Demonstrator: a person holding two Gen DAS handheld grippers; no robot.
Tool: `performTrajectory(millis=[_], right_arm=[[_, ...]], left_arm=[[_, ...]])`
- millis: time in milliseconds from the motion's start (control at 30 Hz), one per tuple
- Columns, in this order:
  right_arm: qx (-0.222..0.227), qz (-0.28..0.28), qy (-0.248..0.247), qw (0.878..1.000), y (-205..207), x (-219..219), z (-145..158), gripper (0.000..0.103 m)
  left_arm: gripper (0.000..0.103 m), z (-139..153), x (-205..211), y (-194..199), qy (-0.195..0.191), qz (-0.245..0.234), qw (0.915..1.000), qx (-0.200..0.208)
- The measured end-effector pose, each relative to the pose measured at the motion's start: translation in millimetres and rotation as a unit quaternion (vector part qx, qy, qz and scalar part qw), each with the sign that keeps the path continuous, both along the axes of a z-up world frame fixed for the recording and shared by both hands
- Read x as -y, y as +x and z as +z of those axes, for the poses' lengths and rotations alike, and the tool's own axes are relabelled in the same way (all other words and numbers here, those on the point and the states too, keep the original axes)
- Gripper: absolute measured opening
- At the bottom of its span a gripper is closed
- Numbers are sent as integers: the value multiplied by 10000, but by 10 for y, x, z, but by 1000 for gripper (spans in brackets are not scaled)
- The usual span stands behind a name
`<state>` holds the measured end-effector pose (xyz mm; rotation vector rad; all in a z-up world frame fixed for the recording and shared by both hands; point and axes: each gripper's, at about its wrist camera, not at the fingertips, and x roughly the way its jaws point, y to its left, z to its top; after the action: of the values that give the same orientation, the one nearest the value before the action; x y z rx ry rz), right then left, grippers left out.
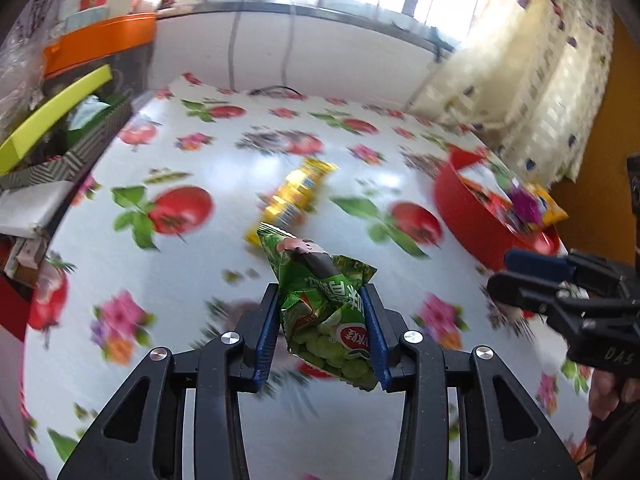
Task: Organize snacks
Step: 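Grasp the green chip bag with the left tool, then hold the green chip bag with the left tool while the right tool grasps the gold wafer bar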
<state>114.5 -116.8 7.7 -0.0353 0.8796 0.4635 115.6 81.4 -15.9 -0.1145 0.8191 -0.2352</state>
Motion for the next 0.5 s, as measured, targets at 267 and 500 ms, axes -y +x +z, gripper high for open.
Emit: performTrajectory(millis=[267,500], right_arm=[[-159,91,36,9998,395,-356,-127,43],[-296,7,-8,9996,664,-476,-253,43]], left_arm=[[40,49,-310,547,241,221,9992,216],[40,-206,-303,1028,314,94,9994,-91]])
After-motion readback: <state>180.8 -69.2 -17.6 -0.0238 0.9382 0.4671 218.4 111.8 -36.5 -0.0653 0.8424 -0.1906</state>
